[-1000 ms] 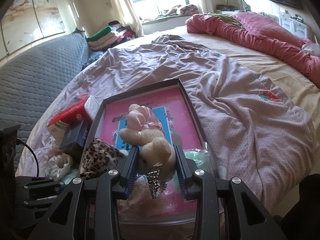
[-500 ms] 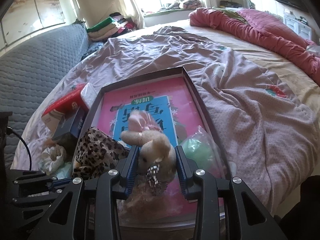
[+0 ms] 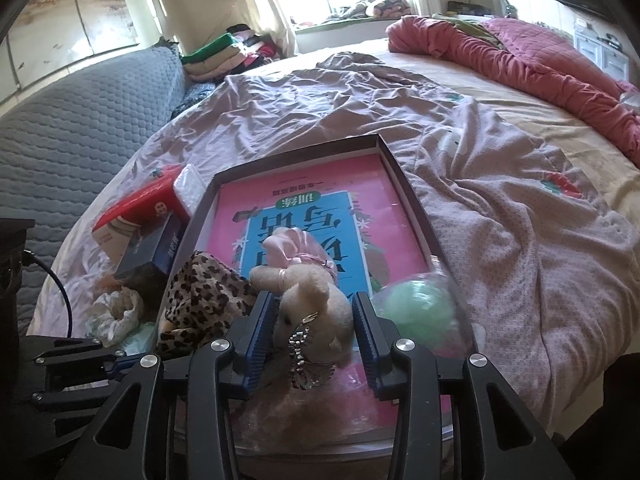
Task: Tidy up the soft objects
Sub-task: 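Carry the leopard cloth with the left gripper over the tray while the right carries the bunny there, then lower both grippers and open them to drop the cloth and bunny onto the tray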
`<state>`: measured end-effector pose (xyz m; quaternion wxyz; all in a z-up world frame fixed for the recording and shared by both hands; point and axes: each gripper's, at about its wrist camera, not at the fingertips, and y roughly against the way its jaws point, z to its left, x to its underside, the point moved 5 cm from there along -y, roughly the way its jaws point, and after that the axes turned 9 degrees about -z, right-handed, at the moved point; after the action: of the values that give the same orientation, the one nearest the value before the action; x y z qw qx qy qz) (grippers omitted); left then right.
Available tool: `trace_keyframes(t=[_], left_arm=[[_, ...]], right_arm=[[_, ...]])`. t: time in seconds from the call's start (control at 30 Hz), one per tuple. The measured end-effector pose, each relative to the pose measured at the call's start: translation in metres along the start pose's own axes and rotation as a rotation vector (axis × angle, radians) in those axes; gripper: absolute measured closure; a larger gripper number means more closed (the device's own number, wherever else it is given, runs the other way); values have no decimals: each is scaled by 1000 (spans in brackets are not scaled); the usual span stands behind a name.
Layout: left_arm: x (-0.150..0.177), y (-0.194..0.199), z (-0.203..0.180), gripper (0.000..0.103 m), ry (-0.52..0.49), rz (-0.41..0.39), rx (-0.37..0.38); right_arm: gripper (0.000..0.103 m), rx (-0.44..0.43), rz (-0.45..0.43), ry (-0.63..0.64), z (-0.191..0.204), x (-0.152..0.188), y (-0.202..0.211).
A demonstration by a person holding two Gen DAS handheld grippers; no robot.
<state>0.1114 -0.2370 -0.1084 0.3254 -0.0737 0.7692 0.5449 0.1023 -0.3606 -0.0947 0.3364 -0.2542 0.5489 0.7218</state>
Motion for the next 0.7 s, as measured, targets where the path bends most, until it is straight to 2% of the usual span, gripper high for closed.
trace_keyframes(t=[0.47,0.7], left_arm=[[-2,4,6,96,40,-4,22],[-4,8,6,87,56,-5,42]], right_arm=[[57,-6,-17,11,5,-6,14],[57,-5,-39,6,5,-11,24]])
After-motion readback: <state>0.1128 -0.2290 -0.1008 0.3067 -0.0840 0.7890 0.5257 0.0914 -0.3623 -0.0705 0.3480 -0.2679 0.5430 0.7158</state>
